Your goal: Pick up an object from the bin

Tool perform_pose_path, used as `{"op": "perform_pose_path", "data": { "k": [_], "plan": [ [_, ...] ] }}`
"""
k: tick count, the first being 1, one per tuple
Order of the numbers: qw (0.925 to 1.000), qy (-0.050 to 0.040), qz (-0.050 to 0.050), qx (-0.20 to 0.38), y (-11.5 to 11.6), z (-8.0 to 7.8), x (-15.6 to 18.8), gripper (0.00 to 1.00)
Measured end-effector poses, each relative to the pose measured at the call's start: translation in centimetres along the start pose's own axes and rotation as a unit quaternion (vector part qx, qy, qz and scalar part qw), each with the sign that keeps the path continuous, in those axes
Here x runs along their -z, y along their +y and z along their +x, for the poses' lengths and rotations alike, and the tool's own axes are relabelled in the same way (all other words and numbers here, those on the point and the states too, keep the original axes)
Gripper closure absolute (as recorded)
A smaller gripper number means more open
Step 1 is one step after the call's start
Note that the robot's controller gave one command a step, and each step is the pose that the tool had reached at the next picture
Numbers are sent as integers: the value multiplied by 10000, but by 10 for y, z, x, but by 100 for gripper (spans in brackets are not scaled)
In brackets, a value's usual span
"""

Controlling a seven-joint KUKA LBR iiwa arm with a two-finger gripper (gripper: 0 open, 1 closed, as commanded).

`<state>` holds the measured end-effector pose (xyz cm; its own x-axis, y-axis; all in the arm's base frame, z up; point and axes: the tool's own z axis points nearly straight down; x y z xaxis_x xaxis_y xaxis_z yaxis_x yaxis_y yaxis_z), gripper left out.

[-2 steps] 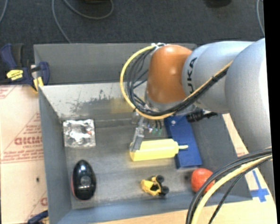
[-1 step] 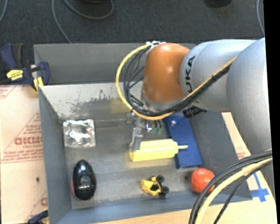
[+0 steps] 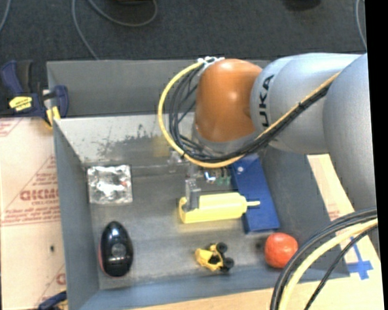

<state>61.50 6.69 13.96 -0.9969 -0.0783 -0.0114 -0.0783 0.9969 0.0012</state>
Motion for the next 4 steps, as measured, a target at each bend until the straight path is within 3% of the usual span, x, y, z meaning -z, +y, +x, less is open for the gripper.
{"op": "perform_pose_path", "data": {
  "k": [1,2,3,4],
  "plan": [
    [9962,15,-8,-871,-23,17,5,0],
    [9839,2,2,-1789,-40,27,-1,0],
    [9970,-5,-1,-770,-38,42,-18,0],
    [10000,-7,-10,-41,-66,37,-25,0]
  ]
}}
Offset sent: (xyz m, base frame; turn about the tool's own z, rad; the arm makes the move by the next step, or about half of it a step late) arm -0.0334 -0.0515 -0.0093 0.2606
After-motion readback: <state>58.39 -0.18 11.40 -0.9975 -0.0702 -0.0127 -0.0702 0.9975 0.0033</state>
